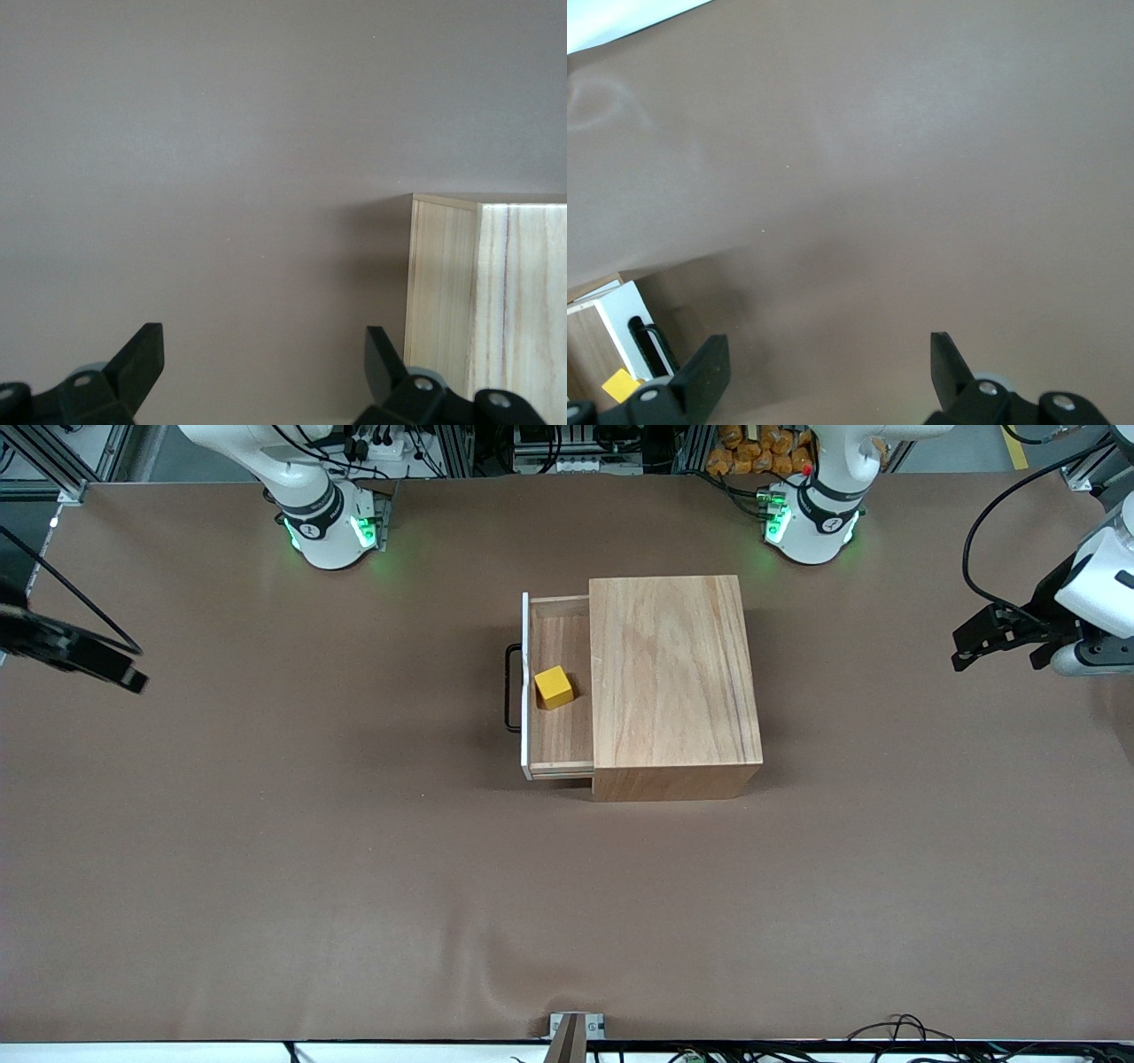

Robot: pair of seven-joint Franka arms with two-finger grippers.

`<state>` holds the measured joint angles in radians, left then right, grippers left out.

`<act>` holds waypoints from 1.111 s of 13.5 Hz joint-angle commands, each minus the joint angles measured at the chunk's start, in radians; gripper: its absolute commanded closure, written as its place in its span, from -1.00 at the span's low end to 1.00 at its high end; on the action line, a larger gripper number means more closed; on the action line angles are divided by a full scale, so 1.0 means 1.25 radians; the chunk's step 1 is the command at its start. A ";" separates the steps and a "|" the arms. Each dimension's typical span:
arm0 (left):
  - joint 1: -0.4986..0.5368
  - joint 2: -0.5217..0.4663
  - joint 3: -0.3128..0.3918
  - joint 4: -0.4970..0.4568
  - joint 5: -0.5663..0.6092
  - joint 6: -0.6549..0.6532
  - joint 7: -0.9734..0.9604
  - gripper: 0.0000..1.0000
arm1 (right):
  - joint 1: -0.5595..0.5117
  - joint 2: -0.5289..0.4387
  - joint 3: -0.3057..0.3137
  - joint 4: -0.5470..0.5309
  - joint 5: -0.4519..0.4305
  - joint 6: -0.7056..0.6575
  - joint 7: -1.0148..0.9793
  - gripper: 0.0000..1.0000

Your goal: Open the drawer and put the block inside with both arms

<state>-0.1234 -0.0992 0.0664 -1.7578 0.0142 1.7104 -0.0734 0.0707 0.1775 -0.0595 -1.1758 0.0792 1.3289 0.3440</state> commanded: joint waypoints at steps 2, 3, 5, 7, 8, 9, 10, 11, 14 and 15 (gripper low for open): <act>0.007 -0.007 -0.005 -0.001 -0.008 0.000 0.016 -1.00 | -0.034 -0.187 0.046 -0.277 -0.060 0.137 -0.065 -1.00; 0.007 -0.007 -0.004 -0.001 -0.006 0.000 0.016 -1.00 | -0.036 -0.213 0.046 -0.318 -0.060 0.163 -0.084 -1.00; 0.007 -0.008 -0.005 -0.003 -0.008 0.000 0.016 -1.00 | -0.028 -0.217 0.045 -0.328 -0.062 0.164 -0.087 -1.00; 0.007 -0.008 -0.005 -0.004 -0.006 0.000 0.016 -1.00 | -0.019 -0.214 0.044 -0.323 -0.072 0.158 -0.087 -1.00; 0.005 -0.008 -0.005 -0.003 -0.006 -0.005 0.016 -1.00 | -0.020 -0.210 0.044 -0.304 -0.072 0.160 -0.087 -1.00; 0.005 -0.009 -0.006 -0.003 -0.006 -0.007 0.016 -1.00 | -0.026 -0.201 0.044 -0.287 -0.073 0.158 -0.090 -1.00; 0.005 -0.011 -0.008 -0.003 -0.006 -0.007 0.016 -1.00 | -0.036 -0.197 0.043 -0.280 -0.073 0.158 -0.091 -1.00; 0.005 -0.011 -0.008 0.000 -0.008 -0.012 0.017 -1.00 | -0.050 -0.196 0.043 -0.280 -0.072 0.159 -0.106 -1.00; 0.005 -0.004 -0.008 0.010 -0.006 -0.022 0.033 -1.00 | -0.052 -0.196 0.041 -0.280 -0.073 0.162 -0.150 -1.00; 0.001 -0.005 -0.009 0.011 -0.006 -0.031 0.033 -1.00 | -0.050 -0.196 0.041 -0.280 -0.073 0.162 -0.145 -1.00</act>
<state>-0.1238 -0.0995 0.0613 -1.7563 0.0142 1.7005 -0.0556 0.0196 -0.0616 -0.0226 -1.5315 0.0026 1.5311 0.1741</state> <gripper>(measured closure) 0.000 0.000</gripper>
